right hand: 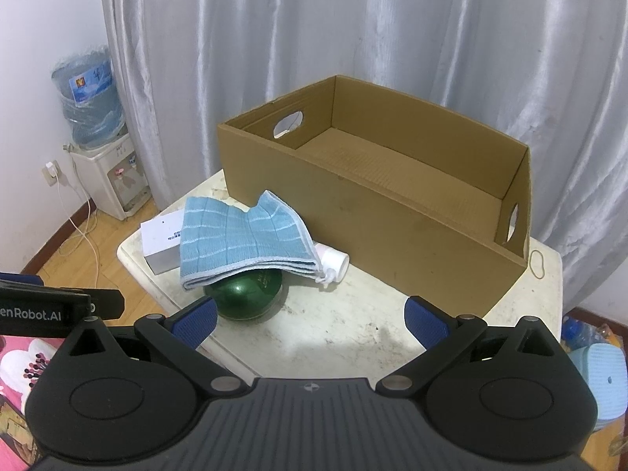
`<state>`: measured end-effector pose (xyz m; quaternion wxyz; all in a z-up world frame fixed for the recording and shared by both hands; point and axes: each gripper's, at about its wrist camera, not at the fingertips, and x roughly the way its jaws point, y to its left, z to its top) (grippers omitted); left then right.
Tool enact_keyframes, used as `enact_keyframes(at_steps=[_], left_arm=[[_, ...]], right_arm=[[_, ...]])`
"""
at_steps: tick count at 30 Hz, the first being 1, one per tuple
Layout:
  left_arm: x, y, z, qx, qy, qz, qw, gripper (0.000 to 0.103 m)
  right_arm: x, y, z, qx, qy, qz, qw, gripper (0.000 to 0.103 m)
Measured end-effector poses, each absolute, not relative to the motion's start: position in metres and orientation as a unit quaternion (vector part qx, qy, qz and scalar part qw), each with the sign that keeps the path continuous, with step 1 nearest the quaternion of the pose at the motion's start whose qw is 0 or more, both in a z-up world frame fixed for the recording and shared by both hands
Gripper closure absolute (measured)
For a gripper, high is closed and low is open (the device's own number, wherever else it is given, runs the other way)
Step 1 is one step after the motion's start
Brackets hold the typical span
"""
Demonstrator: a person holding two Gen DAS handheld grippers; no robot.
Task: Organize objects
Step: 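Move the right tool toward the light-blue towel on the green jar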
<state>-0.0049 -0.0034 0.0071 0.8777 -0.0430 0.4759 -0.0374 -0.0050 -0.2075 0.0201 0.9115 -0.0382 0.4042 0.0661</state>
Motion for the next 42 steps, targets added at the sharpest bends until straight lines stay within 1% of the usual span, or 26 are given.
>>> enact_keyframes(at_steps=[21,42], left_arm=[[0.004,-0.006,0.005,-0.031,0.482,-0.035,0.875,0.0],[0.032,-0.018,-0.008,-0.018,0.503,-0.034,0.864,0.0]], right_arm=[[0.007,-0.21,0.013,-0.026,0.406,0.069,0.911,0.0],[0.038,-0.219,-0.004,0.007,0.43,0.08,0.9,0.0]])
